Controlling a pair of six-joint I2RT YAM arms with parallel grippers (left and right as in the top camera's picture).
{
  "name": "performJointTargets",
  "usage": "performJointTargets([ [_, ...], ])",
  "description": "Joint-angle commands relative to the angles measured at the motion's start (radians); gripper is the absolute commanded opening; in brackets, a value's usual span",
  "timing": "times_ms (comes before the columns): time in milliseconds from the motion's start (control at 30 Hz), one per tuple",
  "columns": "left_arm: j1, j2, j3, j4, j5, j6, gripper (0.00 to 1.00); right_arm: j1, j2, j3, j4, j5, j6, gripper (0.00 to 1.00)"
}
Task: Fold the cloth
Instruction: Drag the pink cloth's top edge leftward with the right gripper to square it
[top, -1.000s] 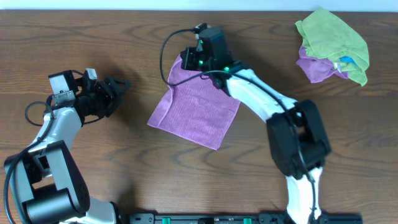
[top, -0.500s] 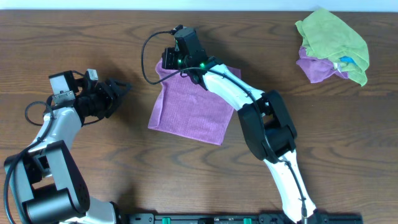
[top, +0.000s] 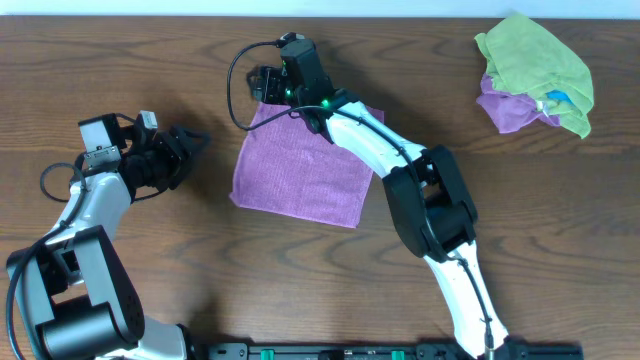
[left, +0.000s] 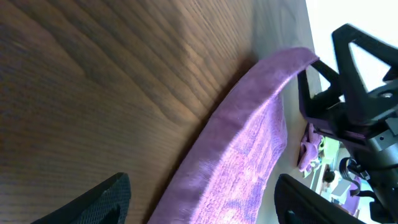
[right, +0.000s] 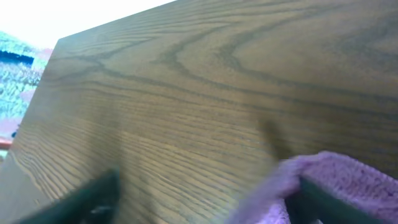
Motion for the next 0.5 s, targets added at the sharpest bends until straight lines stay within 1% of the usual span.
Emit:
performJointTargets([
  [0,0.005,-0.014,0.018,-0.013,0.007,0.022,0.75,0.005,0.004,0.029,-0.001,-0.039,-0.009,0.99],
  [100,0.005,-0.014,0.018,-0.019,0.007,0.022,0.75,-0.003,-0.013,0.038,-0.058,-0.061,-0.018,0.99],
  [233,0.005,-0.014,0.018,-0.020,0.007,0.026,0.75,-0.017,-0.055,0.041,-0.155,-0.059,-0.076,0.99],
  [367,0.005,-0.014,0.018,-0.024,0.008,0.025,0.75,-0.028,-0.123,0.041,-0.283,-0.059,-0.124,0.99],
  [467,0.005,-0.014,0.018,-0.039,0.008,0.025,0.75,-0.039,-0.185,0.041,-0.404,-0.058,-0.134,0.99],
])
